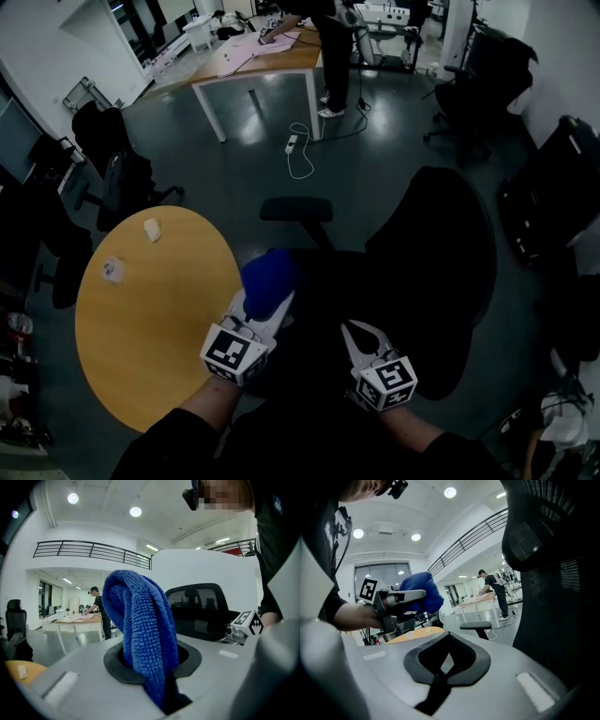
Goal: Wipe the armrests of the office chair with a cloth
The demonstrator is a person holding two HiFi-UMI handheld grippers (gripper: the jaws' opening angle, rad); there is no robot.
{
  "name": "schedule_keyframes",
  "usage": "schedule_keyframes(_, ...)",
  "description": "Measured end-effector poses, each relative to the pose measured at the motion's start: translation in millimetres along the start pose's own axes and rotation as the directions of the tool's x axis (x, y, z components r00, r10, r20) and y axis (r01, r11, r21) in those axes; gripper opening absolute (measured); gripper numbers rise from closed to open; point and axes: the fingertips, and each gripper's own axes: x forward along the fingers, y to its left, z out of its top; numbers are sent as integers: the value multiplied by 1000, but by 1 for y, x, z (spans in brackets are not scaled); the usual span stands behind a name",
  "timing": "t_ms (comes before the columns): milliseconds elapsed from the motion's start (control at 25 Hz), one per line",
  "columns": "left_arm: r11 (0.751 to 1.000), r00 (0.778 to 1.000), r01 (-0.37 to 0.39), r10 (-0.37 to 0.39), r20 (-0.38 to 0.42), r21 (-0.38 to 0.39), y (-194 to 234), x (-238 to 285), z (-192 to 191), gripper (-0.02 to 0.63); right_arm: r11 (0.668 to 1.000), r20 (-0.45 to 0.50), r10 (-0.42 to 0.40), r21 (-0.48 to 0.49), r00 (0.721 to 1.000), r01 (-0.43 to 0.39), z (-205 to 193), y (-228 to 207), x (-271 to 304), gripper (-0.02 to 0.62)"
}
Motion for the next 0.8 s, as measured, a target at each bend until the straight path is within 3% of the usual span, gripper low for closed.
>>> schedule_keyframes(400,997,997,75,-76,21,30,67,61,-4,106,981,-2,-190,-31,982,190,17,-34,27,6)
schedule_keyframes(640,989,988,149,-149,38,20,112,97,-8,106,945,-38,-325,-56,945,323,18,-47,46,5)
schedule_keyframes(800,988,987,157,-157,32,13,136,131,-11,106,923,-38,-381,-64,924,379,21,-59,57,6)
